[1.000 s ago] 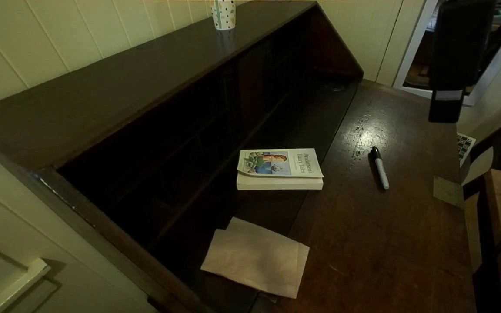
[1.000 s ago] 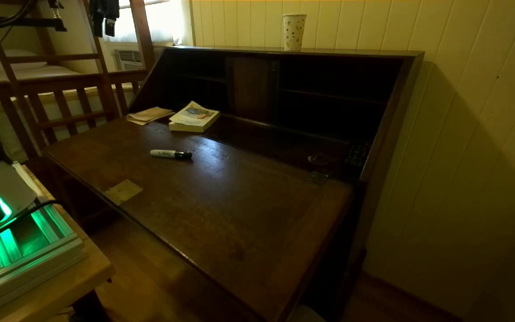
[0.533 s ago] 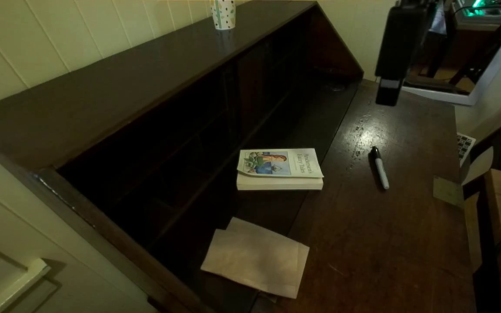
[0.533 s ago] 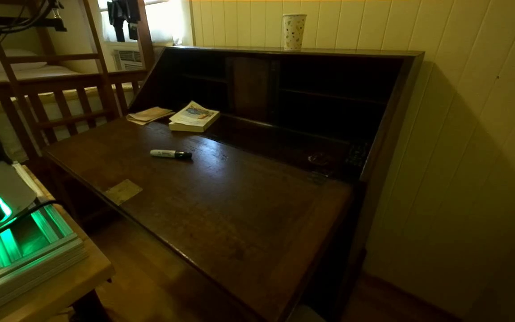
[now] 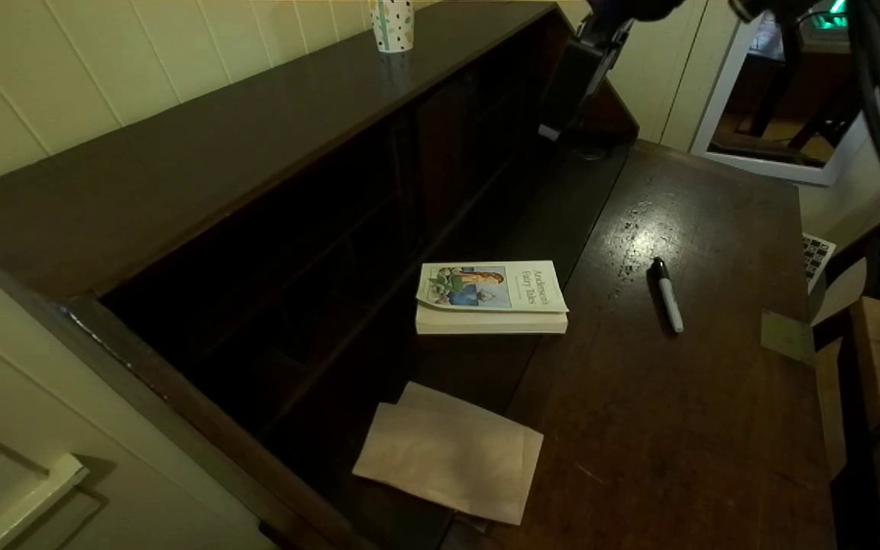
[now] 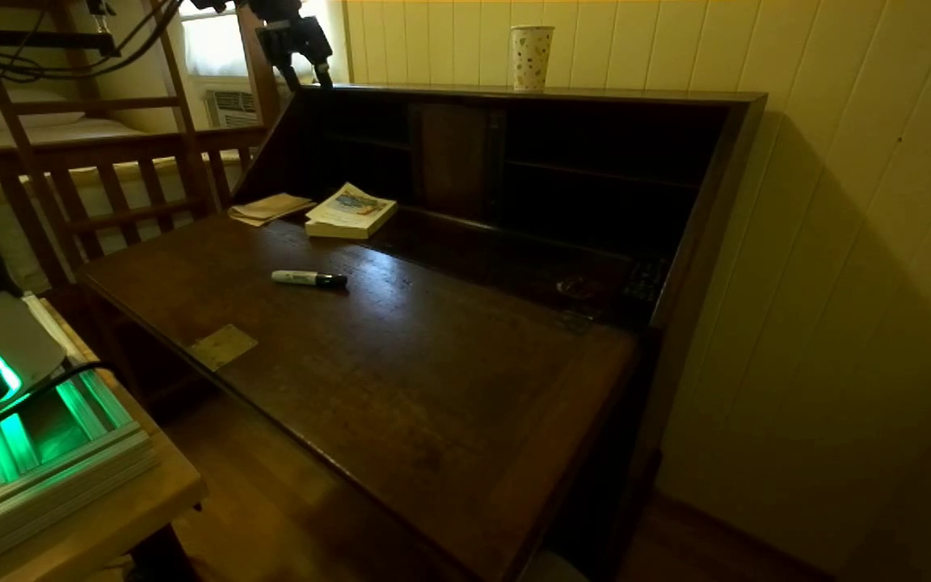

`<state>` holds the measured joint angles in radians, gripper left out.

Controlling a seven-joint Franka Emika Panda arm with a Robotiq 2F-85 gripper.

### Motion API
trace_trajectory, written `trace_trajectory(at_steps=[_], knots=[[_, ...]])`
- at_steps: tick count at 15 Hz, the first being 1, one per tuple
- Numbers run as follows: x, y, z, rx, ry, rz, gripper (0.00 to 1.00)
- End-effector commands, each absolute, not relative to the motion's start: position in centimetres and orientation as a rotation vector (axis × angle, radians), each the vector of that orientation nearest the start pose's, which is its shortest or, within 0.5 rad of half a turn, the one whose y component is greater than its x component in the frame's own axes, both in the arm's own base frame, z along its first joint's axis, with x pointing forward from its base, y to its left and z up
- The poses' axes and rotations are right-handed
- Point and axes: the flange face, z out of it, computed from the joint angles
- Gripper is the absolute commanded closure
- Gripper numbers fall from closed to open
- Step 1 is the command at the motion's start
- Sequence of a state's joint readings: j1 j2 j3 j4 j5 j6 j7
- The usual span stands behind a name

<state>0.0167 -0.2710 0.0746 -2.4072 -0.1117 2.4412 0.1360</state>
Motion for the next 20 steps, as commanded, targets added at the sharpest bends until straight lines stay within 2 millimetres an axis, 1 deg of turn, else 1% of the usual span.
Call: trace_trajectory(at_steps=[1,3,6,7,8,10,14,17,20], knots=[[48.2,3.9,44.4,-3.165,-0.056,-0.516,0.00],[48.6,3.4,43.8,-3.163,-0.060,-0.520,0.00],[48.6,3.5,43.9,-3.161,-0.063,-0.523,0.00],[48.2,3.7,44.3,-3.214,-0.092,-0.561,0.00],[48.2,3.4,44.3,-3.304,-0.089,-0.607,0.00],[48.4,3.3,44.0,-3.392,-0.094,-0.675,0.00],[49.2,3.3,43.5,-3.486,-0.042,-0.871,0.00],[49.9,3.0,42.2,-3.474,0.015,-0.991,0.00],[50.7,2.8,40.7,-3.390,0.096,-1.066,0.00]])
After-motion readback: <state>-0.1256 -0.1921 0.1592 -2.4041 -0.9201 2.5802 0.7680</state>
